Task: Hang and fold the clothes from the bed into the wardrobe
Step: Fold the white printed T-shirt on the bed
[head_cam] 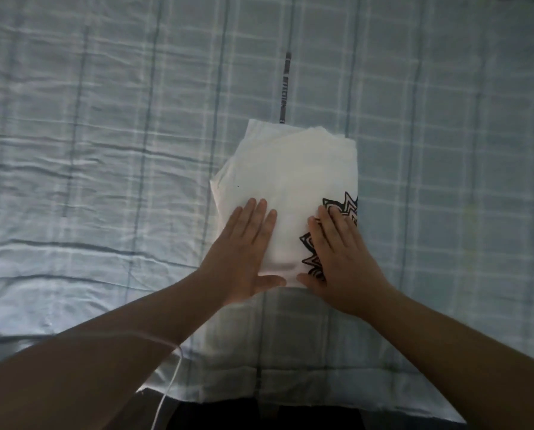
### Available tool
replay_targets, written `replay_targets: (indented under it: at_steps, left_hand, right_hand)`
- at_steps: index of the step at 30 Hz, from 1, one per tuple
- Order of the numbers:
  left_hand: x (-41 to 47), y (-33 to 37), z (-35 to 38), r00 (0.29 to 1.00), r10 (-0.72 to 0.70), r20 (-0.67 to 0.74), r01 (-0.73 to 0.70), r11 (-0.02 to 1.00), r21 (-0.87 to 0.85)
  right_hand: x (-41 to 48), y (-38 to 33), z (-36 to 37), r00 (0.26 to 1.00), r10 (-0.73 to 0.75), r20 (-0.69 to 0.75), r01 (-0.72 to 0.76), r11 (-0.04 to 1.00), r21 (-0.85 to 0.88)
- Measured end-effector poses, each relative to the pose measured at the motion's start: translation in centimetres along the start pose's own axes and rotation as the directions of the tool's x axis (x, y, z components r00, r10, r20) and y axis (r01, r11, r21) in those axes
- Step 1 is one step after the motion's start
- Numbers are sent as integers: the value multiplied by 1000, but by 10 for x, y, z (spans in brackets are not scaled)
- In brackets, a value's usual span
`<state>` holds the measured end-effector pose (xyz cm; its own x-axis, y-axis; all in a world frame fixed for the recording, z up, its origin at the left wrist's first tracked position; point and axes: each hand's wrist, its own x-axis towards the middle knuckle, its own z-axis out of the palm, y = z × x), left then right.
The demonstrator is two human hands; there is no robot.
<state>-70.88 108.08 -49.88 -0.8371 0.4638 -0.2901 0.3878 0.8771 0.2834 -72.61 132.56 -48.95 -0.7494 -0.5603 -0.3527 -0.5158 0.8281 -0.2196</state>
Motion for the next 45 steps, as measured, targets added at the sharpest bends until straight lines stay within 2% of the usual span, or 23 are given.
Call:
replay_targets:
  at_steps: [3, 6, 13, 16, 19, 22, 23, 25, 26, 28, 29, 30, 31, 32, 33, 34, 36, 38, 40, 42, 43, 44, 45]
  left_hand:
    - [2, -6, 9, 994, -25, 104, 17, 997, 73]
    - [6, -6, 12, 985, -22, 169, -2, 990, 139]
    - [9, -1, 2, 977, -65, 202, 18, 974, 226]
    - [13, -5, -6, 943, -61, 326, 16, 990, 137]
    - [25, -12, -36, 856, -46, 515, 49, 999, 8]
    - [48, -32, -78, 747, 1, 665, 219, 944, -248]
    - [58, -41, -92, 727, 4, 686, 323, 880, -347]
    - [75, -59, -112, 728, 5, 686, 495, 687, -531]
    - [81, -67, -118, 739, 10, 674, 558, 551, -620]
    - [89, -82, -127, 742, -20, 670, 656, 228, -719]
    - [92, -85, -132, 753, -29, 657, 657, 74, -750]
    - [94, -87, -136, 773, -48, 633, 628, -85, -773]
    - [96, -89, -140, 789, -90, 607, 578, -223, -785]
    - [96, -91, -141, 796, -163, 583, 523, -302, -797]
    - [95, -90, -141, 803, -231, 550, 480, -296, -826]
    - [94, -89, -138, 810, -293, 508, 456, -229, -860]
    - [92, -87, -125, 844, -385, 374, 401, -11, -916]
    - [88, -89, -108, 860, -425, 283, 368, 130, -921]
    - [90, -84, -91, 789, -574, 217, 408, 227, -884]
    - [95, -73, -78, 700, -706, 106, 412, 278, -868]
    - [97, -65, -75, 664, -746, 50, 401, 299, -866]
    - [100, -59, -72, 630, -777, 9, 399, 314, -862]
    - [102, -54, -69, 600, -800, -25, 405, 331, -852]
  right_hand:
    - [0, 11, 10, 990, 8, 141, -1, 999, -50]
    - [4, 13, 14, 975, 12, 223, 16, 993, -121]
    - [7, 13, 8, 975, -4, 222, 46, 982, -183]
    - [10, 12, 0, 959, -11, 284, 52, 989, -139]
    - [18, 19, -21, 915, -33, 403, 45, 999, -22]
    - [36, 30, -69, 848, -73, 526, -76, 964, 256]
    - [45, 37, -87, 818, -68, 571, -167, 922, 349]
    - [68, 53, -120, 763, -48, 645, -354, 803, 479]
    - [80, 63, -131, 759, -51, 649, -433, 705, 562]
    - [100, 85, -138, 764, -59, 642, -567, 412, 713]
    - [109, 96, -139, 756, -50, 652, -618, 273, 737]
    - [118, 103, -142, 735, -31, 677, -662, 179, 728]
    - [125, 109, -144, 727, -1, 686, -679, 138, 721]
    - [132, 116, -144, 727, 41, 686, -685, 106, 720]
    - [137, 123, -144, 726, 72, 684, -687, 61, 724]
    - [141, 129, -142, 732, 89, 676, -678, -10, 735]
    - [142, 142, -135, 762, 52, 646, -637, -119, 762]
    - [137, 146, -126, 804, 59, 592, -561, -254, 788]
    - [129, 141, -110, 823, 204, 530, -452, -331, 828]
    - [119, 124, -90, 821, 356, 446, -359, -285, 888]
    - [114, 115, -78, 820, 421, 387, -325, -214, 921]
    - [109, 105, -65, 832, 469, 296, -291, -86, 953]
    - [102, 91, -61, 834, 516, 196, -283, 95, 954]
